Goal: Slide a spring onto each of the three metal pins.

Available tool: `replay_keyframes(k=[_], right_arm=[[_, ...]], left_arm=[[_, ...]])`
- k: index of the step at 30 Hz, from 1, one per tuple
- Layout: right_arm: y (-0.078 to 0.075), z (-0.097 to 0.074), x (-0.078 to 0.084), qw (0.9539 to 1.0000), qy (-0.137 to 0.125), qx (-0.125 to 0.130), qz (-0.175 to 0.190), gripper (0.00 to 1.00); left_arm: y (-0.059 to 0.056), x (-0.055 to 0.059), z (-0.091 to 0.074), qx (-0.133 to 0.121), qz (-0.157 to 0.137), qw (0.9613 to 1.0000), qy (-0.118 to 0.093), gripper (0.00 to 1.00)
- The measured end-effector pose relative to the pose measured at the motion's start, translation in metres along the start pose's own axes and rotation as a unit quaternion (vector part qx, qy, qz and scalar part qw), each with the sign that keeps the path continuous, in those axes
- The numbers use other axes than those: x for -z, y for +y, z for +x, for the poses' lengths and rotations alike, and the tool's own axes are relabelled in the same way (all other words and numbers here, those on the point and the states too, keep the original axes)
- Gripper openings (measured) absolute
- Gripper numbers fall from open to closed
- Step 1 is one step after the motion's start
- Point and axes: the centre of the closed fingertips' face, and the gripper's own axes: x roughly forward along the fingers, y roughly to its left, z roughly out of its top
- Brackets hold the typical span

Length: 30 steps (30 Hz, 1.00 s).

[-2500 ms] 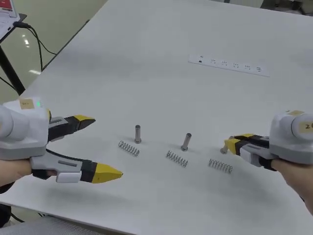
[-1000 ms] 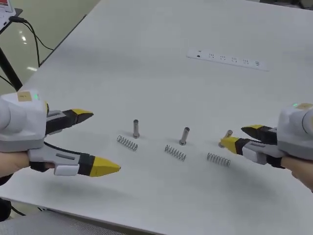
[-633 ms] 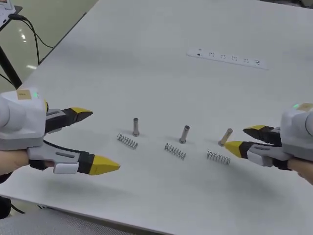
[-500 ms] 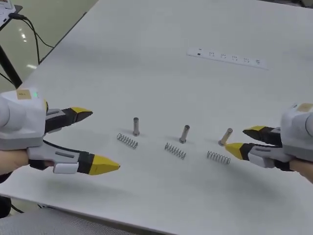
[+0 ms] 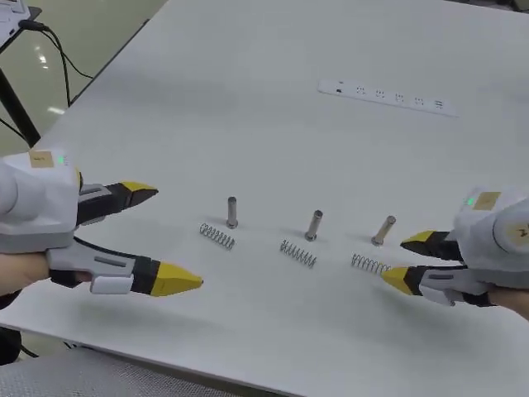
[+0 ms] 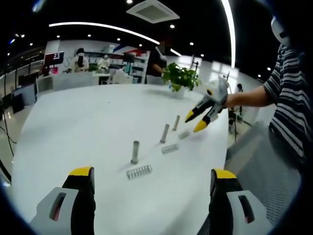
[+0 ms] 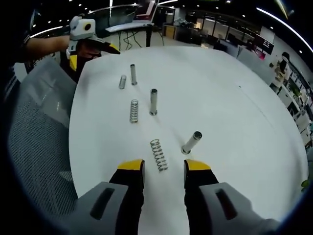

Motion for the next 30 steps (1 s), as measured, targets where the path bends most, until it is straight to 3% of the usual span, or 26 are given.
replay_keyframes(k=[9, 19, 30], right_arm=[[0.005, 0.008, 0.003, 0.9985, 0.021, -0.016, -0.049, 0.26], [0.009, 0.020, 0.007, 0.9935, 0.051, -0.036, -0.095, 0.19], [0.005, 0.025, 0.013, 0.9913, 0.068, -0.046, -0.103, 0.17]], left_arm=[[-0.001, 0.002, -0.001, 0.000, -0.002, 1.0000, 0.002, 0.95], [-0.005, 0.003, -0.002, 0.005, -0.001, 1.0000, 0.005, 0.95], [-0.004, 0.002, -0.006, 0.005, 0.000, 1.0000, 0.007, 0.94]])
